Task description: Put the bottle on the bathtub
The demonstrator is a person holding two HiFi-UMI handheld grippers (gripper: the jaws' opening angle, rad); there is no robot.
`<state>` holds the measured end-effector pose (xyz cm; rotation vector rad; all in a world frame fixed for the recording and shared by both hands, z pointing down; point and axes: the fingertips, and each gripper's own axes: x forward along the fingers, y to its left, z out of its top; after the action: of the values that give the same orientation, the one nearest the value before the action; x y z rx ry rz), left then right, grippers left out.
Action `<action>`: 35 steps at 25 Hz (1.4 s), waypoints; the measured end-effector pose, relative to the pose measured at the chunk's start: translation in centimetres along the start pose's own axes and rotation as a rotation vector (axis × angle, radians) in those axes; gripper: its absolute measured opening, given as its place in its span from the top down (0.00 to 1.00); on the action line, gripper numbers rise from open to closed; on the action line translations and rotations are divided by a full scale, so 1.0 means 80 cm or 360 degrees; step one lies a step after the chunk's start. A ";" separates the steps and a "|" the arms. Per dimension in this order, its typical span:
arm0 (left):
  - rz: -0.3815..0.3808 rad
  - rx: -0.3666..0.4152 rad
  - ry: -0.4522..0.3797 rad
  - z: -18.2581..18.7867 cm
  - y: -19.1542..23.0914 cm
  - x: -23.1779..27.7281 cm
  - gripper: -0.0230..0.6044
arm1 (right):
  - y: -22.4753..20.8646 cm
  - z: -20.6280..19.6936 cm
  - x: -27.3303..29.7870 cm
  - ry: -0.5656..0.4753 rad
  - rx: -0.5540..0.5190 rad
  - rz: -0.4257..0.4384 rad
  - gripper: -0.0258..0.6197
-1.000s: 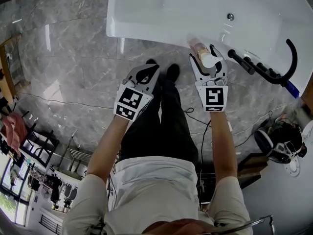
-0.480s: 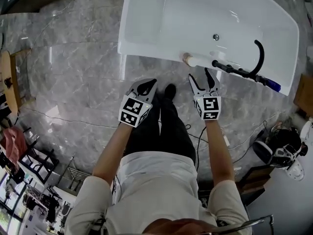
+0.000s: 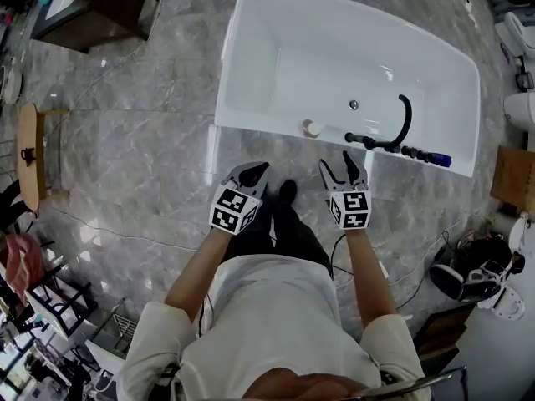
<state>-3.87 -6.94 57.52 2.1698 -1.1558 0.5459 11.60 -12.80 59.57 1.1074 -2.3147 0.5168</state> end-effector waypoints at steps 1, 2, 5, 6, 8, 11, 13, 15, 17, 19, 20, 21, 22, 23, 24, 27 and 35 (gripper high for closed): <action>-0.0001 0.0013 -0.0020 0.012 -0.007 -0.012 0.95 | 0.004 0.010 -0.013 -0.0011 0.0034 0.0007 0.51; -0.0001 0.0028 -0.0041 0.023 -0.013 -0.024 0.95 | 0.008 0.021 -0.026 -0.0026 0.0052 0.0015 0.51; 0.0005 0.0065 -0.0099 0.052 -0.025 -0.057 0.95 | 0.021 0.051 -0.061 -0.0062 0.0023 0.0023 0.51; 0.0007 0.0072 -0.0114 0.059 -0.028 -0.066 0.95 | 0.025 0.059 -0.071 -0.0070 0.0010 0.0024 0.51; 0.0011 0.0089 -0.0140 0.070 -0.035 -0.084 0.95 | 0.032 0.073 -0.091 -0.0087 -0.0007 0.0024 0.52; 0.0010 0.0118 -0.0167 0.083 -0.043 -0.107 0.95 | 0.041 0.096 -0.119 -0.0140 0.0051 0.0041 0.55; -0.0001 0.0134 -0.0175 0.092 -0.048 -0.121 0.95 | 0.045 0.113 -0.136 -0.0188 0.0115 0.0057 0.59; -0.0012 0.0151 -0.0193 0.103 -0.052 -0.134 0.95 | 0.047 0.130 -0.153 -0.0229 0.0119 0.0052 0.64; -0.0012 0.0176 -0.0220 0.116 -0.054 -0.147 0.95 | 0.051 0.144 -0.166 -0.0266 0.0102 0.0047 0.68; -0.0012 0.0196 -0.0253 0.129 -0.055 -0.160 0.95 | 0.057 0.158 -0.179 -0.0296 0.0108 0.0064 0.71; -0.0015 0.0202 -0.0272 0.135 -0.056 -0.167 0.95 | 0.062 0.165 -0.185 -0.0307 0.0113 0.0080 0.74; -0.0020 0.0206 -0.0292 0.141 -0.057 -0.174 0.95 | 0.066 0.171 -0.191 -0.0320 0.0114 0.0097 0.77; -0.0025 0.0212 -0.0313 0.147 -0.058 -0.181 0.95 | 0.071 0.179 -0.196 -0.0337 0.0109 0.0110 0.77; -0.0030 0.0218 -0.0332 0.152 -0.058 -0.187 0.95 | 0.075 0.186 -0.201 -0.0356 0.0096 0.0118 0.78; -0.0032 0.0225 -0.0350 0.157 -0.059 -0.193 0.95 | 0.079 0.193 -0.207 -0.0376 0.0080 0.0121 0.79; -0.0023 0.0241 -0.0392 0.167 -0.060 -0.208 0.95 | 0.088 0.208 -0.223 -0.0429 0.0037 0.0115 0.80; 0.0004 0.0319 -0.0481 0.188 -0.060 -0.237 0.95 | 0.086 0.221 -0.249 -0.0520 0.0056 0.0104 0.87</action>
<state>-8.87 -3.98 33.57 2.4876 -1.3082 0.3544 11.61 -6.30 32.83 1.2122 -2.6386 0.4280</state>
